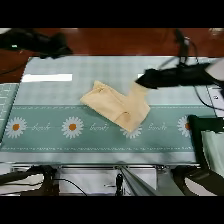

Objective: Fold the shirts.

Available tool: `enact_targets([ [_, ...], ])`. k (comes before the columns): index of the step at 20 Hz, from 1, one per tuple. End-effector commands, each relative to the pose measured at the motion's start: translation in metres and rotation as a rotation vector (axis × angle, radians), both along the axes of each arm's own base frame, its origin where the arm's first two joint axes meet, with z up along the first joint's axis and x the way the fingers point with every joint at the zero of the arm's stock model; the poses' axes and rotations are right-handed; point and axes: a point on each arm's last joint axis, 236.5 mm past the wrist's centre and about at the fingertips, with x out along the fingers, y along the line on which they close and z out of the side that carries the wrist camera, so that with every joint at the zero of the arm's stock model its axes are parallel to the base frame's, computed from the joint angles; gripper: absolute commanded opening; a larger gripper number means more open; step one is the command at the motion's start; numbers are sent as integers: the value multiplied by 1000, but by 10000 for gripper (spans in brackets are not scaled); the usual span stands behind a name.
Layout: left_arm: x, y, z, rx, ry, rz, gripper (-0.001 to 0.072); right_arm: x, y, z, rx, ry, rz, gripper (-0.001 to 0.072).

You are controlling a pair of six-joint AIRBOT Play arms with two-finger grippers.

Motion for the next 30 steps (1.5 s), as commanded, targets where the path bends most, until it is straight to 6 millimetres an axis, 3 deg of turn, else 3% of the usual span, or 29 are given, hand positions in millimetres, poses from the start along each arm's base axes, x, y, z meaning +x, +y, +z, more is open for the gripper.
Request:
enact_targets([
  [1,-48,71,37,130,-150,134,31,40,96,-37,8,44,110,25],
  [4,-94,70,25,121,-177,166,30,52,148,-77,19,128,172,25],
  [7,-127,63,-26,79,-110,190,30,56,178,-115,19,194,186,32],
  [8,-134,61,-45,66,-75,193,31,56,182,-126,23,219,184,302],
  [9,-139,61,-64,61,-40,198,30,50,187,-131,35,242,207,641],
  [11,-141,61,-92,52,12,213,31,51,173,-127,32,257,228,630],
  [13,-142,63,-106,52,36,224,31,59,124,-100,13,279,223,629],
  [14,-142,63,-109,53,45,223,31,61,88,-83,-19,286,216,629],
  [16,-144,62,-110,53,52,219,31,54,-6,-52,-187,282,176,629],
  [17,-144,62,-111,53,52,219,31,47,-62,-42,-334,269,112,629],
  [18,-144,62,-110,53,52,219,31,37,-115,-35,-470,250,20,630],
  [19,-144,62,-111,53,52,219,31,25,-153,-33,-542,236,-76,629],
  [20,-144,62,-111,53,52,219,31,11,-180,-40,-544,221,-197,629],
  [21,-144,62,-111,53,53,218,31,-1,-193,-54,-487,201,-321,629],
  [23,-146,62,-114,53,61,218,31,-29,-190,-105,-241,195,-588,628],
  [26,-148,61,-118,52,70,217,31,-66,-148,-174,231,318,-841,628],
  [28,-147,61,-118,53,69,217,31,-86,-122,-202,219,378,-752,628],
  [30,-147,62,-118,52,69,218,31,-92,-96,-216,171,432,-630,628],
])
